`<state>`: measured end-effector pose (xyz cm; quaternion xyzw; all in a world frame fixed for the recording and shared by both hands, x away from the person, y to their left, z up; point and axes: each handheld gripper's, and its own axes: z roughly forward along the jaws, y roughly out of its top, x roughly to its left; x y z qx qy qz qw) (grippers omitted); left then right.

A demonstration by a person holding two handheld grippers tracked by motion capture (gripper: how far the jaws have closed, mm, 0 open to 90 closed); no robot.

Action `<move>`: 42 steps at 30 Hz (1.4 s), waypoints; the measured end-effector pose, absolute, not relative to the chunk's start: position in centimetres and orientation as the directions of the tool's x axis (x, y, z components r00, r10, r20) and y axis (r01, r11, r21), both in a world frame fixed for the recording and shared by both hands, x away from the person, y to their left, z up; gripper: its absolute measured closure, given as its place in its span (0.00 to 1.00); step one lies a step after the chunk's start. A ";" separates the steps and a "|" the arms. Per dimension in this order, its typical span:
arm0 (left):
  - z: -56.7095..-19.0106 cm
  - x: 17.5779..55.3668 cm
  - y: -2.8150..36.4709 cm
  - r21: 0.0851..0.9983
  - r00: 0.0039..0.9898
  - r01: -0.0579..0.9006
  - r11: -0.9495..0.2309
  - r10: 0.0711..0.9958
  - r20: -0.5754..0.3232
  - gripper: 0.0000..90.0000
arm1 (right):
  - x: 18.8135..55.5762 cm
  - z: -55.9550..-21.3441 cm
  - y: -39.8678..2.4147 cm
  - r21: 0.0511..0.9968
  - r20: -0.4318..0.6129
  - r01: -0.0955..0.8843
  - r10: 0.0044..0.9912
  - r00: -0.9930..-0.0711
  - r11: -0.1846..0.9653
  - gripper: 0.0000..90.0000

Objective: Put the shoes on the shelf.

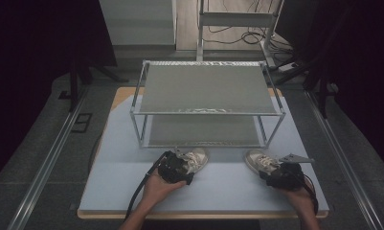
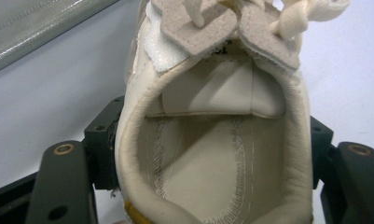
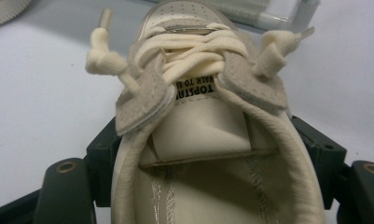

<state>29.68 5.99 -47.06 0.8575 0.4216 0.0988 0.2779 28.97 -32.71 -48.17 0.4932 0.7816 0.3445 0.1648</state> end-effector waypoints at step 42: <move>-43.7 32.5 9.2 0.672 0.553 0.653 -0.351 0.827 -0.105 0.33 | 31.2 -44.2 -24.9 0.784 0.119 0.580 0.864 -0.490 0.221 0.32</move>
